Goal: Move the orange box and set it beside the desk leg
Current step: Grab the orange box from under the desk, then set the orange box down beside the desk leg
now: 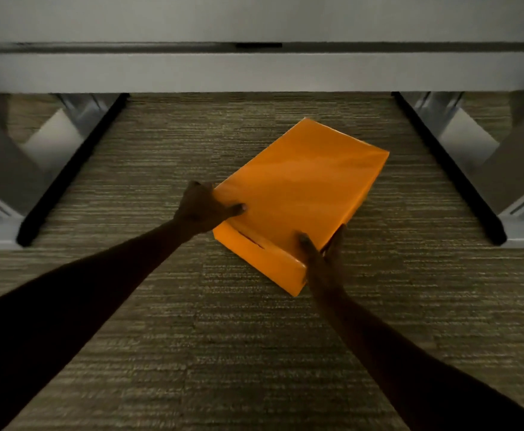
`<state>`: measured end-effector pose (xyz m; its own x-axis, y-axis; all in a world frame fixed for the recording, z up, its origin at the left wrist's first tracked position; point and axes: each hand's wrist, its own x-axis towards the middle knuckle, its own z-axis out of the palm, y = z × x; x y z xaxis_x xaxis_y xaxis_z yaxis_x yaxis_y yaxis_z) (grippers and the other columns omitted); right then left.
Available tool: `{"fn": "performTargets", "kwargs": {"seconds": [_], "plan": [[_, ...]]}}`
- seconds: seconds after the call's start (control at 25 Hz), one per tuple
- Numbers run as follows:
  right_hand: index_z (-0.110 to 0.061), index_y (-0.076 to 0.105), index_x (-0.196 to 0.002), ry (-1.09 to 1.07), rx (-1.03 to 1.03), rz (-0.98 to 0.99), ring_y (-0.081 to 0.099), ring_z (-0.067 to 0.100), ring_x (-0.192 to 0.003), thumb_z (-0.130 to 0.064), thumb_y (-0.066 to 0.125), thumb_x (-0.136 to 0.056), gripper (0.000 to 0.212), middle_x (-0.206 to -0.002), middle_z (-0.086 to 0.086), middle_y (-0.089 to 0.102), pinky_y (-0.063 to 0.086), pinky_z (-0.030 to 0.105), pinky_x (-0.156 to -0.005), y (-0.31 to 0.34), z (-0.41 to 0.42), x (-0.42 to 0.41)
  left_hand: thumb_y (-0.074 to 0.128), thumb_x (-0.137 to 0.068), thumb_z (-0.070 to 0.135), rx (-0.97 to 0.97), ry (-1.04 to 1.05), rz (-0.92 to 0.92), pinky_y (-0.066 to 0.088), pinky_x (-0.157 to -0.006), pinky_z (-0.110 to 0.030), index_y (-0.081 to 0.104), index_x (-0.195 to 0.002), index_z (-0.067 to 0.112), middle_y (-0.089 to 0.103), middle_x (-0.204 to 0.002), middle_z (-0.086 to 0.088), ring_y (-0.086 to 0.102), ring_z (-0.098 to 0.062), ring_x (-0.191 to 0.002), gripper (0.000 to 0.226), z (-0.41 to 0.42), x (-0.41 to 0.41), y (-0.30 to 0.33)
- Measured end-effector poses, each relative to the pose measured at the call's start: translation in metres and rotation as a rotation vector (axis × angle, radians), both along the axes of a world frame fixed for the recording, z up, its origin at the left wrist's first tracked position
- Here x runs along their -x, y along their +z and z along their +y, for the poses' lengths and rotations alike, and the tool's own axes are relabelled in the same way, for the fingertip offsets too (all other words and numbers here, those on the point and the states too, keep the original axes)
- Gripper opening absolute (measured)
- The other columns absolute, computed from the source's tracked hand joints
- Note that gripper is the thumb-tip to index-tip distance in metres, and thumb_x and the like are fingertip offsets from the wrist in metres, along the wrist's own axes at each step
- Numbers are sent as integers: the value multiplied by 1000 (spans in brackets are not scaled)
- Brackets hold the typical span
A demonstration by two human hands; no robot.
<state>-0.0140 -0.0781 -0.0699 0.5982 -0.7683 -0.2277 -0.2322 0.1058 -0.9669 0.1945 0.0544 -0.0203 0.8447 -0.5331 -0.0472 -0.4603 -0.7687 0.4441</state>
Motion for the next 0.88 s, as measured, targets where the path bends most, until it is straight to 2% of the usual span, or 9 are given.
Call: {"fn": "performTargets", "kwargs": {"seconds": [0.08, 0.2, 0.24, 0.32, 0.4, 0.52, 0.68, 0.76, 0.88], "plan": [[-26, 12, -167, 55, 18, -65, 50, 34, -143, -33, 65, -101, 85, -160, 9, 48, 39, 59, -119, -1, 17, -4, 78, -81, 56, 61, -8, -30, 47, -99, -48, 61, -78, 11, 65, -77, -7, 61, -20, -75, 48, 37, -4, 6], [-41, 53, -141, 154, -7, -97, 64, 34, -126, -31, 66, -100, 44, -125, -5, 71, 49, 53, -108, 5, 51, -18, 84, -76, 53, 145, 125, -65, 45, -91, -41, 70, -99, 5, 69, -94, -13, 61, -32, -100, 55, 95, -1, 11], [-42, 54, -141, 192, -14, -92, 63, 33, -127, -32, 65, -101, 43, -124, -6, 71, 49, 52, -109, 3, 63, -23, 85, -75, 54, 156, 171, -95, 46, -88, -40, 71, -108, 4, 70, -100, -15, 60, -34, -106, 61, 115, 0, 8], [-31, 29, -163, 286, 0, -89, 55, 30, -139, -33, 61, -103, 69, -151, 3, 58, 43, 52, -117, 4, 88, -36, 82, -75, 59, 192, 240, -116, 47, -74, -39, 70, -111, 6, 70, -99, -12, 64, -32, -96, 65, 157, 2, 2], [-24, 12, -168, 362, 87, -97, 48, 27, -145, -33, 58, -104, 79, -165, 6, 43, 38, 47, -121, 7, 112, -52, 78, -75, 65, 202, 329, -90, 42, -71, -35, 67, -120, 10, 69, -102, -6, 65, -29, -94, 72, 195, 1, -3], [-23, 11, -168, 434, 162, -86, 48, 23, -143, -35, 57, -105, 78, -165, 4, 42, 37, 32, -113, 4, 139, -78, 73, -69, 78, 270, 402, -90, 43, -66, -35, 67, -116, 12, 69, -89, -4, 67, -29, -87, 81, 240, -1, -8], [-25, 7, -168, 499, 187, -108, 46, 26, -144, -37, 55, -106, 79, -168, 7, 37, 31, 24, -108, 3, 178, -112, 64, -62, 87, 348, 498, -166, 38, -49, -20, 60, -84, 24, 52, -57, 9, 57, -2, -57, 67, 284, -2, 0], [-27, 2, -167, 523, 184, -118, 44, 27, -145, -37, 55, -106, 82, -169, 8, 34, 29, 22, -107, 0, 196, -126, 70, -64, 84, 349, 519, -176, 37, -50, -13, 61, -87, 29, 58, -62, 12, 59, 4, -62, 60, 303, -6, 2], [-25, 3, -168, 556, 180, -108, 44, 28, -145, -35, 57, -105, 83, -169, 9, 33, 30, 16, -102, -2, 224, -145, 72, -63, 82, 328, 592, -184, 39, -58, -27, 69, -104, 24, 61, -74, 11, 61, -14, -73, 71, 333, -17, -2]]}}
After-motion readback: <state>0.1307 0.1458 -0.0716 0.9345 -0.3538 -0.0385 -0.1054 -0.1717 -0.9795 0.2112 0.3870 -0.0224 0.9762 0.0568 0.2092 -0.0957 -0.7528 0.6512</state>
